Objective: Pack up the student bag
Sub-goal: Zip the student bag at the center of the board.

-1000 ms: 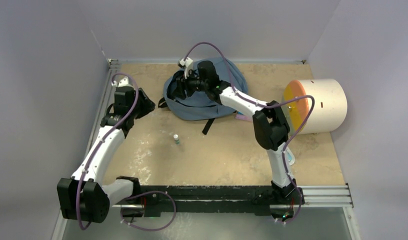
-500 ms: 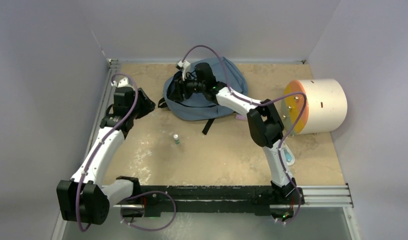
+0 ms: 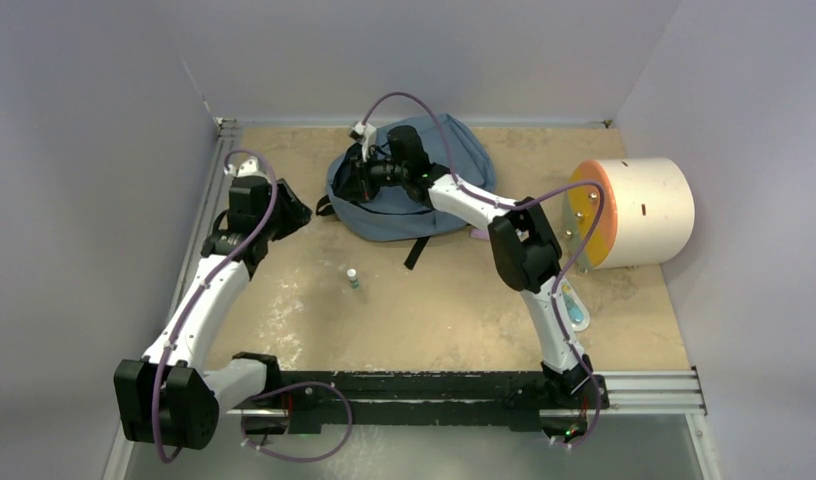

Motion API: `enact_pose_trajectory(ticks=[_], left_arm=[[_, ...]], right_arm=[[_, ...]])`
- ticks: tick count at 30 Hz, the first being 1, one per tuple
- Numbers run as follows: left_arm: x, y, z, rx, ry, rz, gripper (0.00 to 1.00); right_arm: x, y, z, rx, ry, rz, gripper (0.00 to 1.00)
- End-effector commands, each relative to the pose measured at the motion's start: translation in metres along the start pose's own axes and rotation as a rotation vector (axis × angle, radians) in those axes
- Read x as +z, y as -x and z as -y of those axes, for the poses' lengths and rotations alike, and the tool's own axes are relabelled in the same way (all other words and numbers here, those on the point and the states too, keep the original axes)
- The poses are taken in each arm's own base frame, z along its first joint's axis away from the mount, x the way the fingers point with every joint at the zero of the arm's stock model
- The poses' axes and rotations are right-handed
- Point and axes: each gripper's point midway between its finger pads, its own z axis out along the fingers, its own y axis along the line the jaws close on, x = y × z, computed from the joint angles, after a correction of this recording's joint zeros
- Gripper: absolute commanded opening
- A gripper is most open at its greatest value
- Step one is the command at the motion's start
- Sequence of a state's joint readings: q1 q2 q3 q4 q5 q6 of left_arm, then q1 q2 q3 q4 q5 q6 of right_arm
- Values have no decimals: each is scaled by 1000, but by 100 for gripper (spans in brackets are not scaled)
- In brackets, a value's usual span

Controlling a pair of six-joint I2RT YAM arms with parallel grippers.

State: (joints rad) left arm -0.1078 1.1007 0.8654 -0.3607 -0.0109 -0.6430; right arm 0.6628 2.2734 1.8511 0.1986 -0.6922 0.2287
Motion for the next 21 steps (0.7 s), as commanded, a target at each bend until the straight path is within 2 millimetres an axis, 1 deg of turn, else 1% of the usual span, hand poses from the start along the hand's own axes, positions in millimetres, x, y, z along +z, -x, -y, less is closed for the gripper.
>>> enact_pose_trajectory(ticks=[1, 2, 3, 6, 9, 13, 16, 19, 21], left_arm=[[-5, 6, 10, 4, -52, 27, 48], [-5, 5, 10, 3, -56, 22, 48], [-5, 4, 13, 5, -70, 19, 47], [-4, 2, 22, 10, -126, 12, 48], [-5, 2, 38, -4, -215, 9, 49], [-5, -1, 59, -7, -314, 24, 51], [-5, -4, 76, 4, -363, 51, 52], [-4, -3, 96, 9, -420, 99, 53], [3, -3, 102, 6, -422, 114, 54]], right_arm=[[-1, 33, -28, -61, 112, 73, 7], [-1, 34, -30, -62, 117, 75, 2], [-2, 36, -31, -68, 119, 80, 0], [-6, 45, -28, -65, 72, 113, 0], [-11, 60, -22, -27, -2, 167, 0], [-16, 82, -22, 49, -41, 243, 0], [-17, 93, -17, 111, -59, 279, 0], [-20, 103, -24, 139, -30, 306, 0], [-23, 108, -28, 148, -15, 327, 0]])
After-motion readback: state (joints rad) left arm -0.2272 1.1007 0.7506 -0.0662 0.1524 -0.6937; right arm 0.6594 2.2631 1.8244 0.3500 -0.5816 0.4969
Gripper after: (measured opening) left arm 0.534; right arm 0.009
